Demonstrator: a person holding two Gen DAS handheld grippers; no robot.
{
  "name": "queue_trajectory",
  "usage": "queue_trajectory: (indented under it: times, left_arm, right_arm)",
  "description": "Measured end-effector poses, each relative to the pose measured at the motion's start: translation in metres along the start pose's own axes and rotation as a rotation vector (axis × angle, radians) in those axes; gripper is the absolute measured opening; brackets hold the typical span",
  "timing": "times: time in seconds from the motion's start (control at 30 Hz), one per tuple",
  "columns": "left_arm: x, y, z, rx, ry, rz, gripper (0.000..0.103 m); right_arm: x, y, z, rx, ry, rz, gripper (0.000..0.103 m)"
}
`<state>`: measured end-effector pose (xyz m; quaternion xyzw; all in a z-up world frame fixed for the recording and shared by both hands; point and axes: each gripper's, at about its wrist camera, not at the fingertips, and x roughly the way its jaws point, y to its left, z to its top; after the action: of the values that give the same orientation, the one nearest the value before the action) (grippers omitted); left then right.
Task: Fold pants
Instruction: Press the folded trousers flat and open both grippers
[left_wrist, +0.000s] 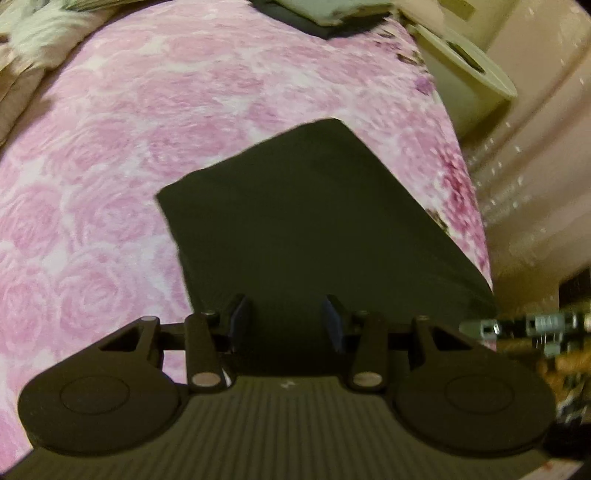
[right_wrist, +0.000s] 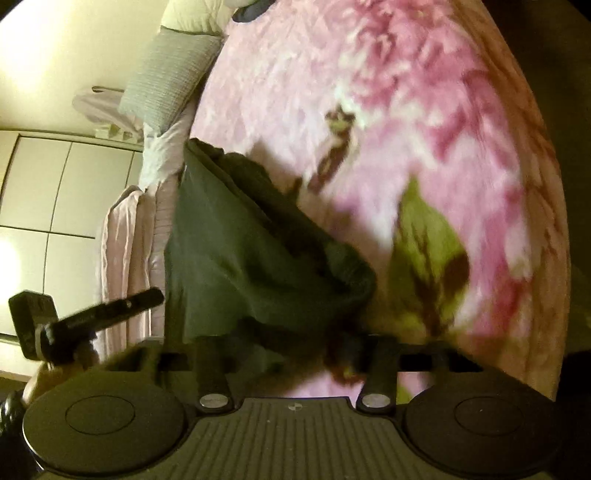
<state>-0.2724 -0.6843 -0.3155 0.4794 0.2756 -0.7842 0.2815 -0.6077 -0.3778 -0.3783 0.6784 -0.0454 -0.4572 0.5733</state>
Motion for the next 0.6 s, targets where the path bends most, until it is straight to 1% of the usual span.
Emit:
queue_trajectory:
  times: [0.07,0.13,0.2,0.27,0.3,0.4,0.47,0.57,0.6]
  left_arm:
    - [-0.001,-0.006,0.003,0.008,-0.001,-0.004,0.039]
    - [-0.007,-0.011,0.007,0.004,-0.02,-0.013,0.039]
    - [-0.012,-0.014,0.013,-0.006,-0.037,-0.019,0.039]
    - [-0.014,-0.019,0.02,-0.013,-0.058,-0.029,0.039]
    - [-0.014,-0.021,0.024,-0.02,-0.067,-0.034,0.039]
    - [-0.005,-0.027,0.036,-0.044,-0.087,-0.029,0.039]
    - [0.006,-0.028,0.046,-0.065,-0.097,-0.022,0.039]
    - [0.022,-0.026,0.057,-0.096,-0.11,-0.003,0.039]
    - [0.027,-0.025,0.059,-0.105,-0.111,-0.005,0.039]
  right_arm:
    - [-0.001,0.007,0.014,-0.011,0.039,-0.022,0.024]
    - [-0.006,0.024,0.033,-0.084,0.06,-0.062,0.022]
    - [-0.015,0.042,0.064,-0.166,0.051,-0.089,0.022]
    - [-0.02,0.055,0.114,-0.245,0.044,-0.126,0.021]
    - [-0.017,0.061,0.146,-0.293,0.054,-0.147,0.021]
    - [0.011,0.071,0.239,-0.444,0.117,-0.212,0.021]
    - [0.034,0.082,0.291,-0.555,0.138,-0.235,0.021]
    - [0.073,0.076,0.345,-0.58,0.192,-0.241,0.023]
    - [0.083,0.073,0.351,-0.599,0.204,-0.251,0.024]
